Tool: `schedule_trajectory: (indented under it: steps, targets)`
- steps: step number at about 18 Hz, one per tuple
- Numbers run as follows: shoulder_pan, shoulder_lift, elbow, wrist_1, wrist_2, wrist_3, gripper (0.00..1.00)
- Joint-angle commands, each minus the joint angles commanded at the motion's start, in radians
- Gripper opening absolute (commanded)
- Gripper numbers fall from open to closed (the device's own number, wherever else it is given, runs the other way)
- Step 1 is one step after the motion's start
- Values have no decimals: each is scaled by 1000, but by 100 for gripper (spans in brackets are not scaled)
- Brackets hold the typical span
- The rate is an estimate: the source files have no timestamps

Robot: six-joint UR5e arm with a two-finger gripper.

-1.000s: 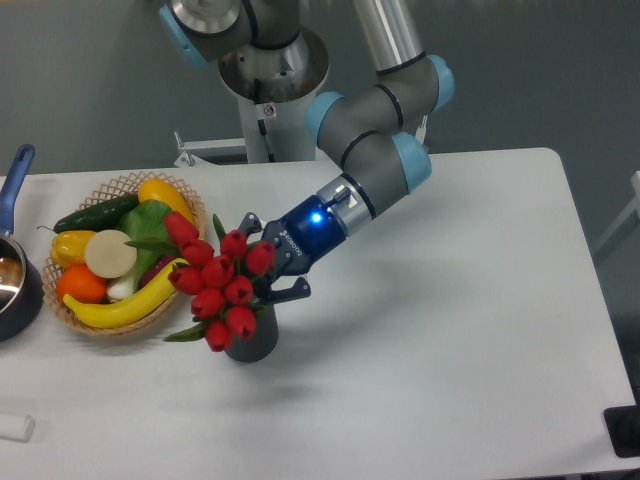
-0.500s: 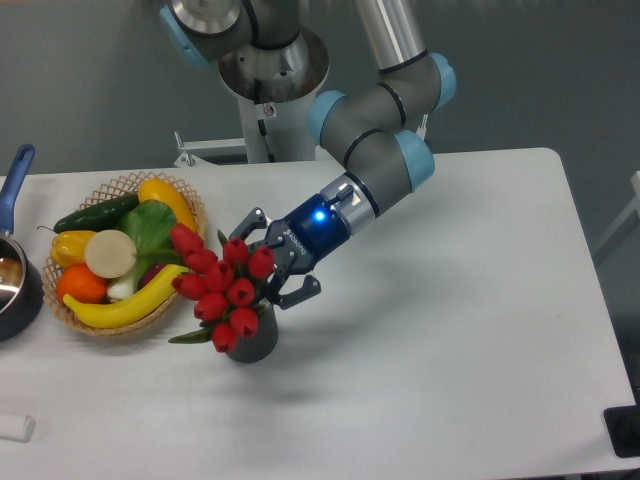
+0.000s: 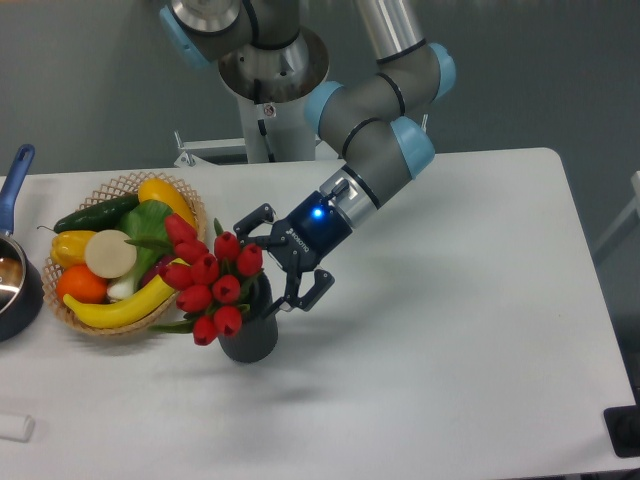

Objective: Insert the flowers into the vase

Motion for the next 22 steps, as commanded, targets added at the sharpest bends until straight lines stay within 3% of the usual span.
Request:
schedule_trajectory:
  steps: [5, 9, 14, 19, 22]
  targets:
    - [23, 57, 0, -2, 87, -8, 100]
    - [46, 86, 8, 0, 222, -2, 100]
    - [90, 172, 49, 0, 489, -8, 100]
    - [178, 232, 135, -12, 662, -34, 100]
    - [190, 258, 173, -44, 762, -20, 100]
